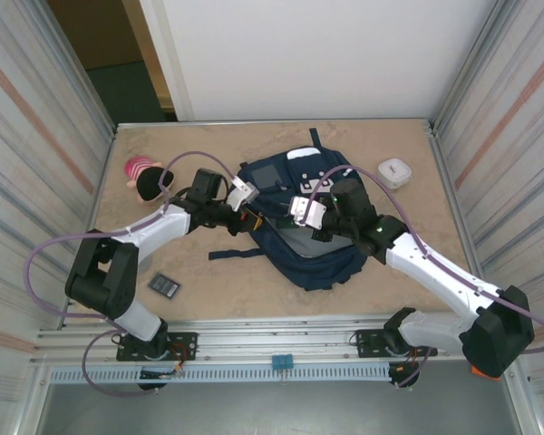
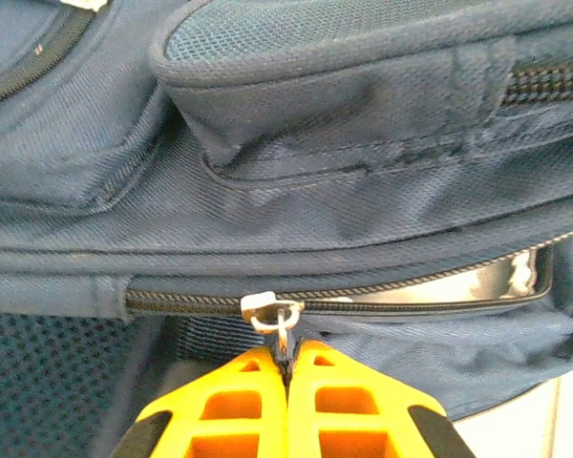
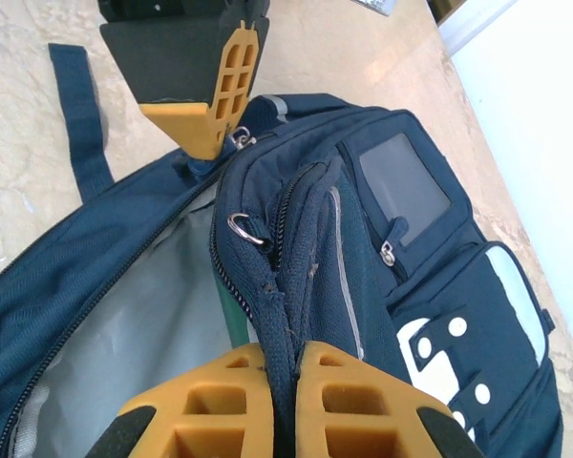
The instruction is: Pack the student bag
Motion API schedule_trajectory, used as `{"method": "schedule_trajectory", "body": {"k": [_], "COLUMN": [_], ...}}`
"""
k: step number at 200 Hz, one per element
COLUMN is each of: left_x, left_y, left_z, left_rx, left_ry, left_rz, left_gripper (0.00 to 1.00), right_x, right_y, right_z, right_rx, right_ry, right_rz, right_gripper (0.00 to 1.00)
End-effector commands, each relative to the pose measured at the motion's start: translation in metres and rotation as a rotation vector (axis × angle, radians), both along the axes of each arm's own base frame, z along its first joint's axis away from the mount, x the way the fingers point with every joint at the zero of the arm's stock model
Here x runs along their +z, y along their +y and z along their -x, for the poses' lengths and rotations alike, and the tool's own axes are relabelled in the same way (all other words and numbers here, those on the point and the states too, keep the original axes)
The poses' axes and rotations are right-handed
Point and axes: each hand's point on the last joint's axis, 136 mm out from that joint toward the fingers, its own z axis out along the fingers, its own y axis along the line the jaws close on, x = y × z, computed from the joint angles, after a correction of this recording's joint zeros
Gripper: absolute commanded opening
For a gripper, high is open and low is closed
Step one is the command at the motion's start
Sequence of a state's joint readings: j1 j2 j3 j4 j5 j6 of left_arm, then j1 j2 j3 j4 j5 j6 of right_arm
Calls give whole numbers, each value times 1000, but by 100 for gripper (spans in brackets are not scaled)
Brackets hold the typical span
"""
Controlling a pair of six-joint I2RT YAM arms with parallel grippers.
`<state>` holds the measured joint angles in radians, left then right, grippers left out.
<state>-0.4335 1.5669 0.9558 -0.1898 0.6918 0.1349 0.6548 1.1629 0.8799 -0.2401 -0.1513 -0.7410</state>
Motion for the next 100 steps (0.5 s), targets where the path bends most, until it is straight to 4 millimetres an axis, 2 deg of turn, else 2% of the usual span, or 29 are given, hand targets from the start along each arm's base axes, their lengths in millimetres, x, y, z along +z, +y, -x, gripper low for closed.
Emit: {"method": "schedule_trajectory", "body": {"k": [1, 31, 55, 76, 100], "left_x": [46, 58, 62, 60, 64], "left_y": [-10, -16, -22, -30, -45], "left_z": [17, 22, 34, 53, 77], "left_rx": [-31, -16, -41, -81, -135], "left_ry": [44, 137, 165, 180, 169], "left_rz": [107, 194, 206, 198, 205], "left_gripper": [0, 0, 0, 0, 0], "right_x": [-1, -6, -5, 0, -8], "right_y": [7, 11, 14, 19, 24], "right_z": [-10, -15, -20, -25, -26], "right_rx": [-35, -55, -85, -111, -105], "right_ry": [-17, -21, -40, -37, -28], "right_rz": [-33, -36, -31, -73, -84], "right_gripper": [0, 0, 0, 0, 0]}}
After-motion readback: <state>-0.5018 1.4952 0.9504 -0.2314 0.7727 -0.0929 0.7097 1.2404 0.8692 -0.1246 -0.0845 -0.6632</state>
